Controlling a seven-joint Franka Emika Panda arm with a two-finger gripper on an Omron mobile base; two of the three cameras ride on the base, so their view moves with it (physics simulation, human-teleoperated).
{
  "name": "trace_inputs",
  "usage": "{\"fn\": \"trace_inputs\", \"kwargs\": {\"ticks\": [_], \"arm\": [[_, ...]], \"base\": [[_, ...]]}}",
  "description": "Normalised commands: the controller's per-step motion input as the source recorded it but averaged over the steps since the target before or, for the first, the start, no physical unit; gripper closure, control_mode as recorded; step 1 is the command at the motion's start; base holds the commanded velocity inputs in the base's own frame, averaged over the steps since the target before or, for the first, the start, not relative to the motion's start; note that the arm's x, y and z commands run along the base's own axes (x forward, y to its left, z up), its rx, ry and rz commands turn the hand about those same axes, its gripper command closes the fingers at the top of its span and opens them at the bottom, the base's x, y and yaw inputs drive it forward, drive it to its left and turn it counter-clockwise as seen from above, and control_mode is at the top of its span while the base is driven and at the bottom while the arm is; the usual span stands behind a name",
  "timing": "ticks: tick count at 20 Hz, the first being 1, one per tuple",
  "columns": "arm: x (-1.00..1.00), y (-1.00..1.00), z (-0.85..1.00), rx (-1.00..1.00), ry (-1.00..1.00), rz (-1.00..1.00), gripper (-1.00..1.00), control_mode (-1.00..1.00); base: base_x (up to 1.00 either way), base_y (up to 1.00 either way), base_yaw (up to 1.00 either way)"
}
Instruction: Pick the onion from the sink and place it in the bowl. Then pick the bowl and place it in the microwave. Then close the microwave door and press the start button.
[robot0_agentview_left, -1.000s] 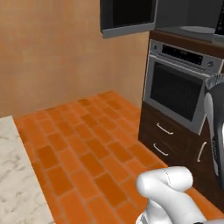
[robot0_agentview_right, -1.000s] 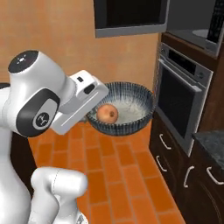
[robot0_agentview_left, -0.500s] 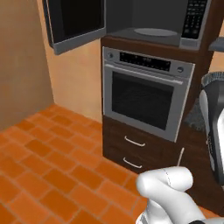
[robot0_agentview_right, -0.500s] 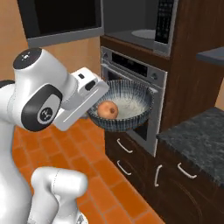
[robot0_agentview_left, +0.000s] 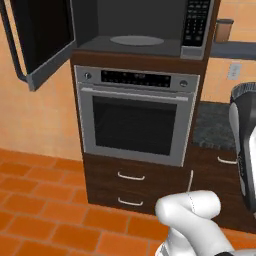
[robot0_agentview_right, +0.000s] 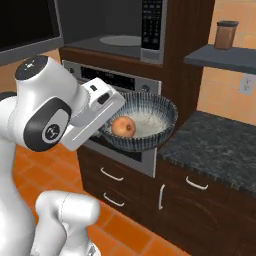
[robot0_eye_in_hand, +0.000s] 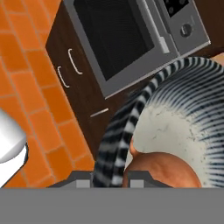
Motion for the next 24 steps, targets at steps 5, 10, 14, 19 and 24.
{"fn": "trace_inputs", "kwargs": {"ticks": [5, 10, 14, 19, 24], "arm": [[0.0, 0.0, 0.0, 0.0, 0.0, 0.0, 1.0, 1.0], [0.0, 0.0, 0.0, 0.0, 0.0, 0.0, 1.0, 1.0], [0.0, 0.0, 0.0, 0.0, 0.0, 0.0, 1.0, 1.0], [0.0, 0.0, 0.0, 0.0, 0.0, 0.0, 1.0, 1.0], [0.0, 0.0, 0.0, 0.0, 0.0, 0.0, 1.0, 1.0]], "base": [[0.61, 0.82, -0.51], [0.72, 0.67, -0.46], [0.75, 0.11, -0.28], [0.34, 0.13, -0.19], [0.0, 0.53, -0.11]]}}
